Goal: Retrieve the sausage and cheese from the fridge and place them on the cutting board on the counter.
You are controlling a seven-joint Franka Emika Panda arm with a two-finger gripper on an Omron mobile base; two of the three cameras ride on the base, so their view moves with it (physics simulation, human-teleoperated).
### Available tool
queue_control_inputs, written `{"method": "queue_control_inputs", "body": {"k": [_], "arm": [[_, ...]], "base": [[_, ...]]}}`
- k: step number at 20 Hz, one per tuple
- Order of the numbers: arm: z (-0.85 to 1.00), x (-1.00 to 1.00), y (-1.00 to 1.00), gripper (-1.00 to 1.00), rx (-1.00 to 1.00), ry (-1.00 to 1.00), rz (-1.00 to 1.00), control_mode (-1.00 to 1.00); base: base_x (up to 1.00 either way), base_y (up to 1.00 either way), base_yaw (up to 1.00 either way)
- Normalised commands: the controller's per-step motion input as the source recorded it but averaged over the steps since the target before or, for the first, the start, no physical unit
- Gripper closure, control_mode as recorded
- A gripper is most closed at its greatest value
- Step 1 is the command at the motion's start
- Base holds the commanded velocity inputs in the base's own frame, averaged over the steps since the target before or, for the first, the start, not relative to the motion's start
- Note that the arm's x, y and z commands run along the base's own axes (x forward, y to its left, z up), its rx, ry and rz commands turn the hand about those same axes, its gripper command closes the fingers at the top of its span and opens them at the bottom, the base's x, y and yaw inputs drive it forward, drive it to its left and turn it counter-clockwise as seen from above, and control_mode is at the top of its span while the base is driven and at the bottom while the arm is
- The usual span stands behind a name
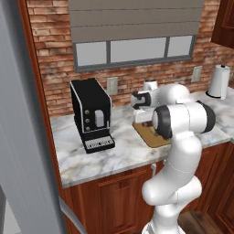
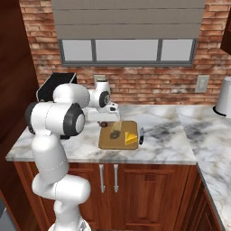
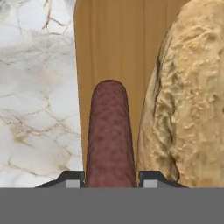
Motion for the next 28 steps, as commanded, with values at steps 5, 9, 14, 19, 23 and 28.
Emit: {"method": "queue_control_inputs", "body": {"k": [5,9,14,19,23,28], "arm": [[-0.28,0.03,0.00,1.00,0.00,0.00,0.00,-1.00],[-0.34,0.07,-0.01,1.00,0.00,0.00,0.00,-1.00],[-0.26,0.11,-0.03,-1.00,0.00,0.01,0.00,-1.00],[-0.04,0.00,-0.03,-1.00,0.00,0.02,0.00,-1.00],[0.52,-0.25,-0.14,-1.00,0.00,-0.07,-0.02,-1.00],[1.00,-0.85,-0.06,-1.00,0.00,-0.38,-0.07,-1.00]], "base": [[0.00,0.00,0.00],[0.00,0.00,0.00],[0.00,0.00,0.00],[0.00,0.00,0.00],[0.00,0.00,0.00],[0.00,0.00,0.00]]}}
